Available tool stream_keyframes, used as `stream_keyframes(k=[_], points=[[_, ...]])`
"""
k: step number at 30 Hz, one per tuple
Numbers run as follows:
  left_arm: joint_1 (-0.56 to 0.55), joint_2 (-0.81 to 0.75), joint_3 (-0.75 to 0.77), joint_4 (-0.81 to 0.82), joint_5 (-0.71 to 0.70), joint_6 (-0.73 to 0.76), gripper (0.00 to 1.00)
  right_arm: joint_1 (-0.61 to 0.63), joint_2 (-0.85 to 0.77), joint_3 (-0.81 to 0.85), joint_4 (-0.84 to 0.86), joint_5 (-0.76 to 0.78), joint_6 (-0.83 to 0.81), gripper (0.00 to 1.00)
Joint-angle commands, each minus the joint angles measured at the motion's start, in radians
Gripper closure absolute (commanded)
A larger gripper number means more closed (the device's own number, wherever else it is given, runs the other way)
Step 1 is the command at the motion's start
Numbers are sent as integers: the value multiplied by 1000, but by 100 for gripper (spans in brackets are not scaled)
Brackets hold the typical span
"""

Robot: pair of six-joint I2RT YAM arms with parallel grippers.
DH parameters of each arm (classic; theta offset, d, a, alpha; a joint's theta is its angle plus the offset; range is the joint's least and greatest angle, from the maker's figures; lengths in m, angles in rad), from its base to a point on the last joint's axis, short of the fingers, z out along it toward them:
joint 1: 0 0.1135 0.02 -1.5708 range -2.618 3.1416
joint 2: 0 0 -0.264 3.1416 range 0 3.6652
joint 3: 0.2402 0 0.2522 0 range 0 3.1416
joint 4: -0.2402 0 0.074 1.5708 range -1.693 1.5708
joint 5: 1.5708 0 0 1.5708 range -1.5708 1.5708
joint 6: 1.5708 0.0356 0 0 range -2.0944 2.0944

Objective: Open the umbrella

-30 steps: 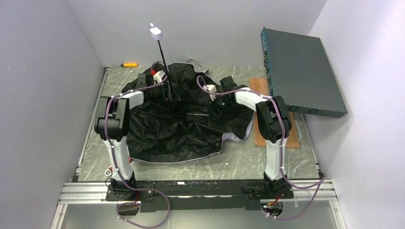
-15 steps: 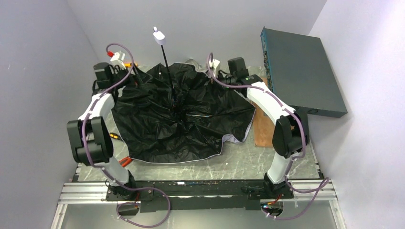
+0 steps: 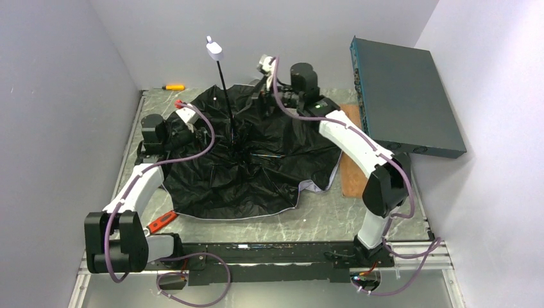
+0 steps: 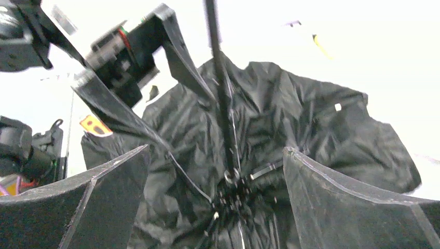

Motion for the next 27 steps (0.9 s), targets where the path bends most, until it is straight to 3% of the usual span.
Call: stream_keyframes(k=[1, 7, 11, 16, 18, 21, 24, 27], points=[[-21, -9, -10, 108, -2, 59, 13, 76, 44, 57, 216, 96, 48, 1], [-22, -27, -30, 123, -31, 65, 12, 113, 160, 122, 281, 194, 16, 10], [-21, -55, -46, 74, -55, 132, 11, 122, 201, 137, 296, 220, -10, 37], [-22, -48, -10, -28, -31, 161, 7, 122, 219, 126, 282, 228, -1, 59], [-41, -25, 33, -115, -38, 169, 6, 122, 225, 125, 280, 224, 7, 74], [-48, -20, 18, -89, -10, 166, 6, 121, 221, 132, 292, 228, 30, 100], [-76, -29, -32, -19, -16, 214, 11, 122, 204, 136, 320, 229, 71, 100], [-94, 4, -37, 62, -49, 168, 15, 122, 192, 143, 331, 225, 109, 100]])
